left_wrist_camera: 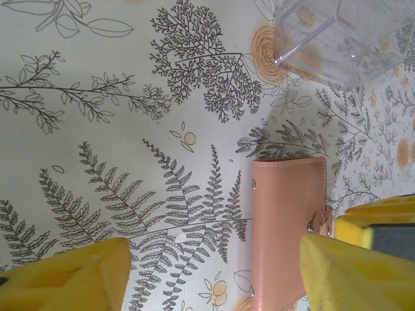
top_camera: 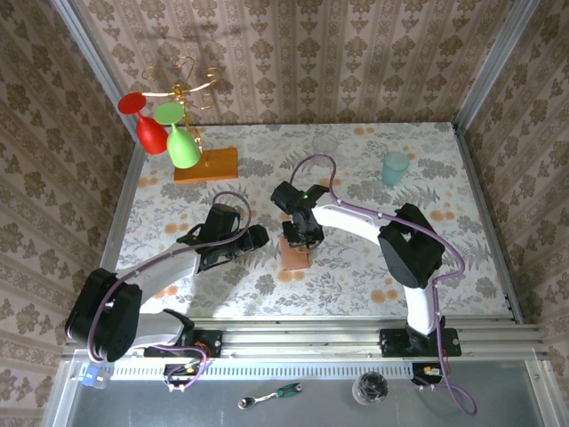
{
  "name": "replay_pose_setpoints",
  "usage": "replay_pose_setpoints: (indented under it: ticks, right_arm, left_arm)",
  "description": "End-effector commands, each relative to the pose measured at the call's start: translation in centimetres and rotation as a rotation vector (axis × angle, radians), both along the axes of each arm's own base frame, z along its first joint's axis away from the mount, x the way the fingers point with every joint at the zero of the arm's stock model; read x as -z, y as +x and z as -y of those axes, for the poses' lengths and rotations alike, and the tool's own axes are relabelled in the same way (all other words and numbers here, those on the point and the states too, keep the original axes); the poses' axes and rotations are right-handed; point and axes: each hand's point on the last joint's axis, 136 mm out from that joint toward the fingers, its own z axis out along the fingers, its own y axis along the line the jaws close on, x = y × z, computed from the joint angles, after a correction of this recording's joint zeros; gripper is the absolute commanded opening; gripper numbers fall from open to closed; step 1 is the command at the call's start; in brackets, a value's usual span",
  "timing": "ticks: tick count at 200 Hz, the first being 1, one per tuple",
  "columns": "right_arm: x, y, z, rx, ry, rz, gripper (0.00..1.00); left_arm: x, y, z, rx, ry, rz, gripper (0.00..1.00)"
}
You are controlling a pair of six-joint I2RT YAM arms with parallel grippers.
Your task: Take the credit cards out of the card holder
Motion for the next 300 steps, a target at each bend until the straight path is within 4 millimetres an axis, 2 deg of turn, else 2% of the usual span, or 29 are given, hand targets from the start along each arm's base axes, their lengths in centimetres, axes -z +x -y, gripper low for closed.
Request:
replay_pose_setpoints:
  ticks: [1, 35, 59, 87, 108, 141, 209, 268, 300]
  right_arm:
    - [-0.9, -0.3, 2.1, 0.014, -0.049, 0.009, 0.25]
    - [-0.8, -0.4, 2.6, 0.016, -0.044, 0.004, 0.27]
    - [-1.0, -0.4, 1.2, 0.002, 0.023, -0.007, 0.38]
    - [-0.2, -0.5, 0.8, 0.000, 0.028, -0.033, 0.53]
    - [0.3, -0.6, 0.7, -0.001, 0.029, -0.043, 0.59]
    - [1.5, -0.7, 1.2, 0.000, -0.008, -0.063, 0.62]
    - [1.2, -0.8, 2.9, 0.014, -0.052, -0.045, 0.60]
    - [0.2, -0.9, 5.1, 0.054, -0.043, -0.025, 0.50]
    - [0.8, -0.9, 5.6, 0.078, 0.001, -0.043, 0.41]
  left_arm:
    - [-1.6, 0.7, 0.5, 0.005, -0.006, 0.038, 0.70]
    - [-1.8, 0.9, 0.6, 0.004, -0.006, 0.045, 0.70]
    - [-1.8, 1.0, 0.5, 0.000, -0.002, 0.046, 0.70]
    - [-1.8, 1.1, 0.5, -0.004, -0.001, 0.048, 0.70]
    - [-1.9, 1.1, 0.5, -0.003, 0.000, 0.050, 0.70]
    - [-1.7, 1.2, 0.6, 0.000, 0.002, 0.047, 0.71]
    - [-1.4, 1.3, 0.7, -0.001, 0.002, 0.044, 0.71]
    - [-1.4, 1.4, 0.7, -0.003, 0.004, 0.042, 0.71]
    - [-1.4, 1.5, 0.8, -0.006, 0.003, 0.041, 0.71]
